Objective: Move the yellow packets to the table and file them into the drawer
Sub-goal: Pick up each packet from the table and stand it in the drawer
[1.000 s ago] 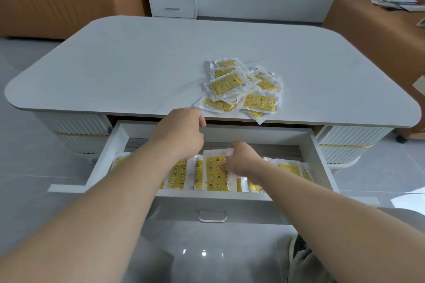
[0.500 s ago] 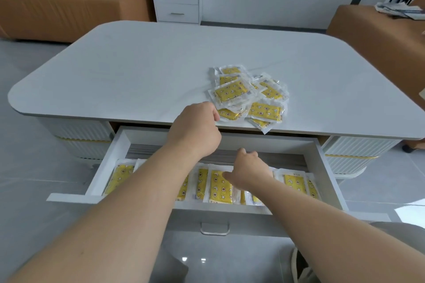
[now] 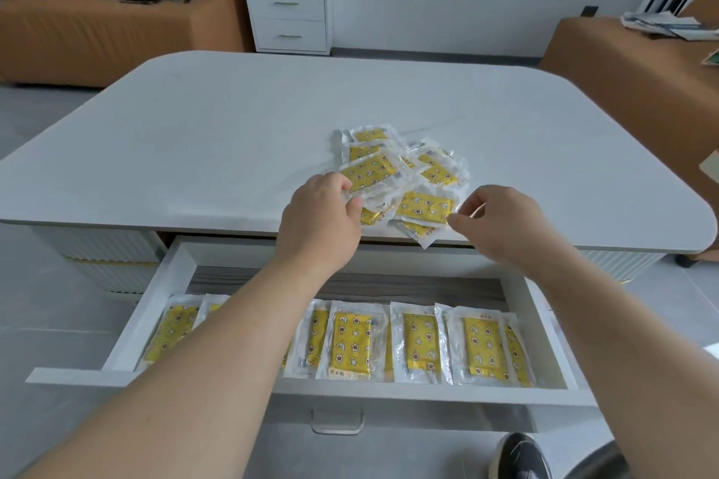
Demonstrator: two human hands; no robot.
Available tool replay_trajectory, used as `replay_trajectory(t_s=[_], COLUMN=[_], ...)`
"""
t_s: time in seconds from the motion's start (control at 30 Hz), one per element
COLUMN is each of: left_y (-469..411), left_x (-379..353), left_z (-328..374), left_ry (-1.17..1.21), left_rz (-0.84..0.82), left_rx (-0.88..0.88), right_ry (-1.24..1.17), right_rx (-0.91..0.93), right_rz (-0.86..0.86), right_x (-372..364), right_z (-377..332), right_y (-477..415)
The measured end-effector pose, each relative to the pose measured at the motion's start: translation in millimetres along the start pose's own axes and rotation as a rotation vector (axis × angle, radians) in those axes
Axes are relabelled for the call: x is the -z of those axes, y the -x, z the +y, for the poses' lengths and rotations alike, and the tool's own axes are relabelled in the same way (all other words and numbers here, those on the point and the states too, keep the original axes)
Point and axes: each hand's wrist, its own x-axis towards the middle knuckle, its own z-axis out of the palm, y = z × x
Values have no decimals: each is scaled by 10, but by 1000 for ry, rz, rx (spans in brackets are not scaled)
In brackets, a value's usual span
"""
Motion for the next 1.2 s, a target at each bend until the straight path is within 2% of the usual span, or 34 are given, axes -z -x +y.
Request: replay_trajectory(t_s=[0.1,0.23,0.4,0.63,0.93,1.03,1.1,1.2], left_y=[-75,-157,-208,-297,-445,-451,-445,-418], left_x=[-104,-230,-375,-454,-460,-467,-468,-441], left_z=[-66,-110,-134,-151,-240,-250,-234,-194], left_ry=[-109,-259,-363,-334,-233,-268,-231,-145], left_rz=[-64,-236,-322,-264,-249,-231,-146,-83], left_rx=[-46,-98,-130,-93,10,-28,-39,46], right_ry=[-6,-15,87,178,168,30,-83,-315], right_rx=[35,106,185,135,145,121,51,-111], right_rz=[59,94,16,-150,-21,20,49,100], right_x=[-64,-156,-240,-361,-381,-345,-284,-174], right_z=[101,99,58,59,43,33,14,11], right_y=[-160,-258,-317,-386,-350,-363,-370,-383])
